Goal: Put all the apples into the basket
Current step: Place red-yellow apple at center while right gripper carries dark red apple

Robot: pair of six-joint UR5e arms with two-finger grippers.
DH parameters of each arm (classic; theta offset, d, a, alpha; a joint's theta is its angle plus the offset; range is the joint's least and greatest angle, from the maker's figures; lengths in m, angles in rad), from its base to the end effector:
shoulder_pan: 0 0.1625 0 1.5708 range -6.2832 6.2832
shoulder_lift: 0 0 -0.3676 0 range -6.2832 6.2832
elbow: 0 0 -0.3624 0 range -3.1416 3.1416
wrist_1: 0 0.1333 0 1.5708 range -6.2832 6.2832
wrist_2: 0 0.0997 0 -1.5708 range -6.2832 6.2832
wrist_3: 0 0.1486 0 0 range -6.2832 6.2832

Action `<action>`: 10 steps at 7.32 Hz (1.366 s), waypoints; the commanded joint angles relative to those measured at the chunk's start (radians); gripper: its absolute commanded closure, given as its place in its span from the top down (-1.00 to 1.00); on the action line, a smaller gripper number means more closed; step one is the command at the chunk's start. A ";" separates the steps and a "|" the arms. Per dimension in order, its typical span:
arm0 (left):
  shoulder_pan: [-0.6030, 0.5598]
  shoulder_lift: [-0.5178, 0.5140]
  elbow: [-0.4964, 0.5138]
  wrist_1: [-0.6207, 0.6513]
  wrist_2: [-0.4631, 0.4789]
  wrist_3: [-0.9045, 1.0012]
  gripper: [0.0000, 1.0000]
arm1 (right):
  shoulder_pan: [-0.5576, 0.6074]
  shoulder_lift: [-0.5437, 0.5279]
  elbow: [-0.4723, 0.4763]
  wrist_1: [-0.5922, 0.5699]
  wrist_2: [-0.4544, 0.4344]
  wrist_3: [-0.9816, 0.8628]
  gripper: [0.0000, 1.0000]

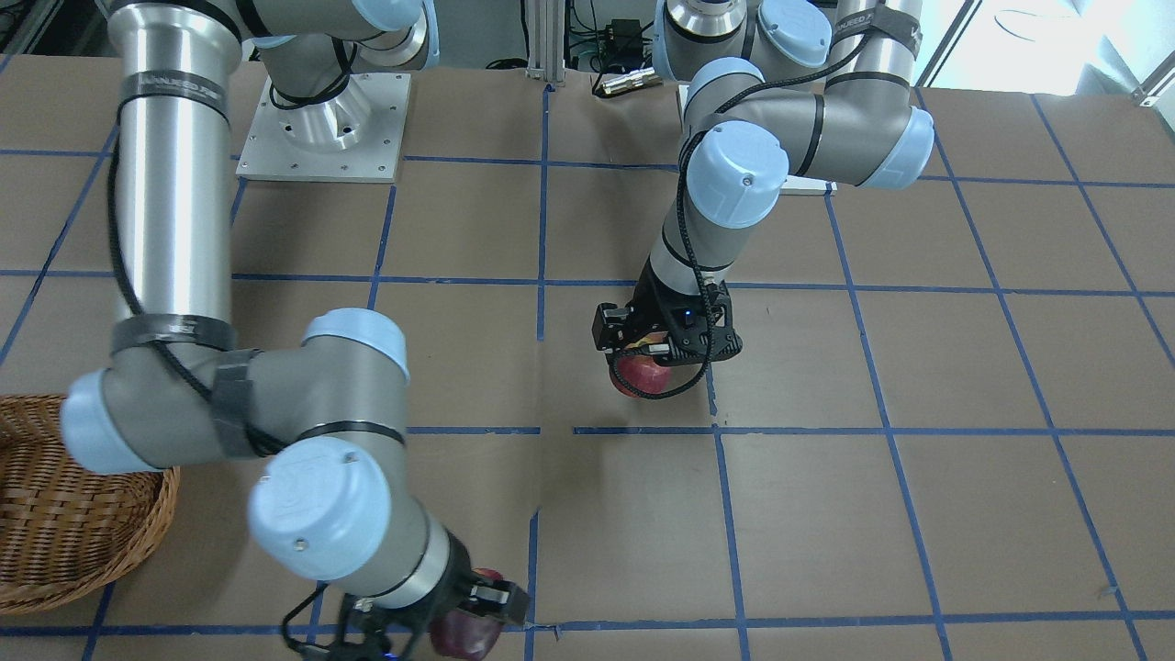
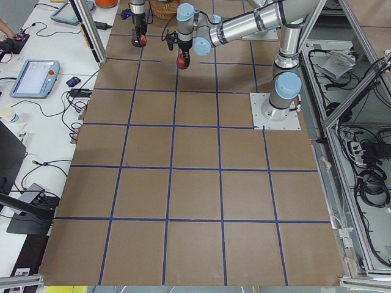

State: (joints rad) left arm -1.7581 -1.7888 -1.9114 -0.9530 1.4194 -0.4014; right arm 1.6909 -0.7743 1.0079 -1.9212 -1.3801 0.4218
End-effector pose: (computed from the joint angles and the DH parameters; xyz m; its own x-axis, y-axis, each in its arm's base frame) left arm -0.2452 -0.4574 0.1886 -0.9652 -0.2057 0.1617 -0.2077 0.9782 0.0044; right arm 0.2479 -0.7068 0.2023 -0.9357 0.2763 -0.2195 0.2894 0.9568 -0.0293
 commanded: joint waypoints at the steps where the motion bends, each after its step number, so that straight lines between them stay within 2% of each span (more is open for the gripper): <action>1: -0.067 -0.074 0.000 0.103 -0.112 -0.092 -0.82 | -0.109 -0.058 -0.002 0.123 -0.109 -0.156 -1.00; 2: -0.104 -0.119 0.002 0.146 -0.106 -0.100 -0.82 | -0.153 -0.097 0.001 0.189 -0.146 -0.229 -1.00; 3: -0.119 -0.147 0.003 0.233 -0.103 -0.103 -0.73 | -0.202 -0.133 0.005 0.247 -0.166 -0.259 -1.00; 4: -0.133 -0.167 -0.001 0.261 -0.102 -0.105 -0.41 | -0.256 -0.158 0.015 0.292 -0.195 -0.349 -1.00; 5: -0.144 -0.178 0.003 0.264 -0.102 -0.111 0.94 | -0.317 -0.171 0.015 0.326 -0.232 -0.424 -1.00; 7: -0.129 -0.117 0.028 0.243 0.002 -0.080 1.00 | -0.437 -0.168 0.020 0.331 -0.252 -0.634 -1.00; 8: -0.066 -0.047 0.049 0.165 0.000 -0.024 1.00 | -0.483 -0.160 0.026 0.327 -0.252 -0.747 -1.00; 9: 0.019 0.019 0.092 0.019 -0.020 0.062 1.00 | -0.523 -0.151 0.052 0.312 -0.249 -0.800 -1.00; 10: 0.093 0.084 0.138 -0.116 -0.007 0.193 1.00 | -0.548 -0.145 0.101 0.245 -0.249 -0.848 -1.00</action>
State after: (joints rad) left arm -1.7576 -1.7861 -1.8262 -0.9078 1.4061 -0.3446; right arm 1.1838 -0.9279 1.0616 -1.6195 -1.6298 -0.3526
